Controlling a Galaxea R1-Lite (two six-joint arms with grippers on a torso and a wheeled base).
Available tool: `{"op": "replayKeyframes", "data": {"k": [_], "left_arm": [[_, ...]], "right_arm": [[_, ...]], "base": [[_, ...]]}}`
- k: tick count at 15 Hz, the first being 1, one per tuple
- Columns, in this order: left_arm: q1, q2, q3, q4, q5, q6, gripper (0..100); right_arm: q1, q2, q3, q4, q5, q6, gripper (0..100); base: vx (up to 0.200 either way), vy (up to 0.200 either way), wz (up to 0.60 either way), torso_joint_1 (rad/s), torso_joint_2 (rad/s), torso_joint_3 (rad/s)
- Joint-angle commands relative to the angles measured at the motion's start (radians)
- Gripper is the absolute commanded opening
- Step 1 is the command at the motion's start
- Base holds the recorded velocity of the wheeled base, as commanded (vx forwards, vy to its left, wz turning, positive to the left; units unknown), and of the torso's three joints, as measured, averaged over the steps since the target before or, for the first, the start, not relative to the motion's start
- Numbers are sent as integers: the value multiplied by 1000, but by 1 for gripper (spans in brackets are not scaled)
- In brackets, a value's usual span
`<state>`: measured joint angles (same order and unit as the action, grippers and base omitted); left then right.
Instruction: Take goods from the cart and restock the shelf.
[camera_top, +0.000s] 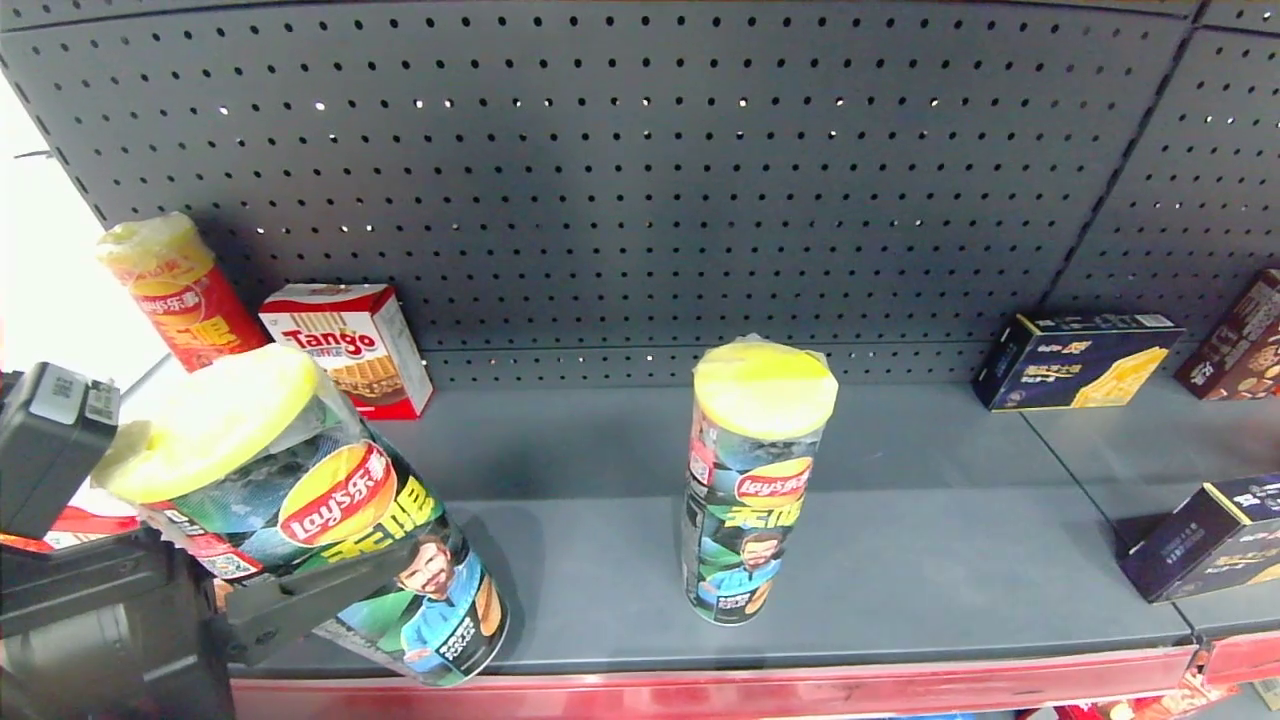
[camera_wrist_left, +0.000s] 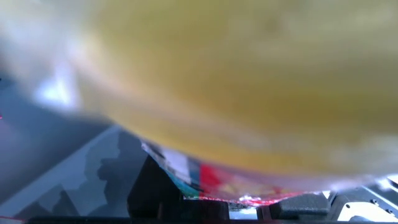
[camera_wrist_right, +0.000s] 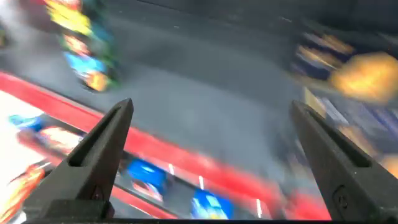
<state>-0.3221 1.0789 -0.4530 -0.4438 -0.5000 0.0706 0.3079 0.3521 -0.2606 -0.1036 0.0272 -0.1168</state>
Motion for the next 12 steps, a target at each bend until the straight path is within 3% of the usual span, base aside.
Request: {"op": "replayKeyframes", "data": {"k": [1,3,4,7,9,12], "left_arm": [[-2,1,-4,1,0,0,0],[-3,1,-6,1,0,0,0],[-5,1,-4,1,0,0,0],[-17,1,-3,2,0,0,0],[-20,1,-7,1,-2,1,0],[-52,1,-12,2,-2,6,0]], "right_arm": [[-29,-317,87,167,-128,37,100],[-12,-352,182,142,-173,46,100],[-12,-352,239,67,-182,40,100],[-10,-352,261,38,-170,34,100],[-10,-352,261,44,20,28,100],[-12,-352,261,55,63,31,100]], "base": [[0,0,0,0,0,0],[0,0,0,0,0,0],[0,0,0,0,0,0],[0,0,0,0,0,0],[0,0,0,0,0,0],[0,0,0,0,0,0]]}}
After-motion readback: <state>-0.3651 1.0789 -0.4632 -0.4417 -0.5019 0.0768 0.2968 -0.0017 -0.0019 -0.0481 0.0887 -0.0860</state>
